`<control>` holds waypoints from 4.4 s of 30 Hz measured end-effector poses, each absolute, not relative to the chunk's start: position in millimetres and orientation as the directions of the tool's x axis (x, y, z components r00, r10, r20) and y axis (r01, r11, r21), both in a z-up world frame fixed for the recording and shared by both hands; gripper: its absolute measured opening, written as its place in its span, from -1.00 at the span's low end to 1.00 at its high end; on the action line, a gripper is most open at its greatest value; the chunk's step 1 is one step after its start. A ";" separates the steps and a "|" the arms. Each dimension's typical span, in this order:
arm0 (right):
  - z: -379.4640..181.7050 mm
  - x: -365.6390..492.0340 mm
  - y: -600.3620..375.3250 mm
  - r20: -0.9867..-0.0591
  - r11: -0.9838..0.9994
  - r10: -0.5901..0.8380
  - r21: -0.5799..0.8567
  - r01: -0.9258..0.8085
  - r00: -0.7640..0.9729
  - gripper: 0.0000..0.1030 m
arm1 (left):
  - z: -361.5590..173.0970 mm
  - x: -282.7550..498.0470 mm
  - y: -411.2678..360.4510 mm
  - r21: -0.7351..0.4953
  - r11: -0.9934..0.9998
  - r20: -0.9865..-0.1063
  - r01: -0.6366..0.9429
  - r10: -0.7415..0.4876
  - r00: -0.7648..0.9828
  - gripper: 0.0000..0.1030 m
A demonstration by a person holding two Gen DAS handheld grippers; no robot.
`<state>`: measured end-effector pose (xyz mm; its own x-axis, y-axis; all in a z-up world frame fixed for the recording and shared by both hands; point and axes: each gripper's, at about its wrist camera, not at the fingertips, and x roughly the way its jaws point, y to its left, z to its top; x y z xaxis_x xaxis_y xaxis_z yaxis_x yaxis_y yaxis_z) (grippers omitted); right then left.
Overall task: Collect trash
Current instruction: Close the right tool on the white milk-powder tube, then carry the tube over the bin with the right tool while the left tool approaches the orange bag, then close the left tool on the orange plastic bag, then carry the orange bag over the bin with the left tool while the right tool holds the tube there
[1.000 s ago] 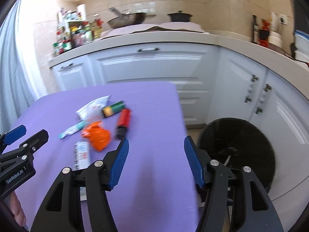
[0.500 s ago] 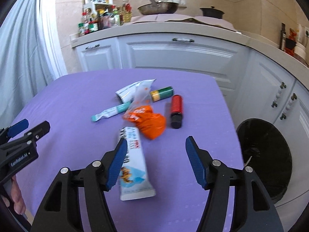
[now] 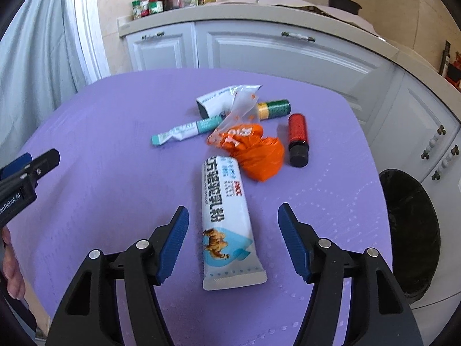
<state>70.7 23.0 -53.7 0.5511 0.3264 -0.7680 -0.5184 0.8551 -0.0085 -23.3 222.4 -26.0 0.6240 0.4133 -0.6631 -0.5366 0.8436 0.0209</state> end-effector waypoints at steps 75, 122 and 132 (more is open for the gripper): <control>-42.5 153.3 -184.8 -0.679 0.993 0.113 0.046 -0.112 0.726 -0.35 | -37.8 124.3 59.9 0.075 0.970 -0.693 -0.232 0.218 0.687 0.67; -23.5 139.2 -249.6 -0.611 0.999 0.000 0.030 0.023 0.791 -0.35 | 4.1 138.0 -70.3 0.044 0.995 -0.559 0.092 -0.052 0.827 -0.01; -30.8 146.7 -271.0 -0.606 0.997 -0.042 0.024 0.071 0.795 -0.35 | -21.4 172.9 -119.6 0.110 0.987 -0.569 0.120 -0.037 0.822 -0.01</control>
<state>146.7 -271.0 -30.8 0.7945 -0.0424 -0.6057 0.0713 0.9972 0.0237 172.9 -119.6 -21.4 0.8218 -0.0367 -0.5686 0.1203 0.9866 0.1101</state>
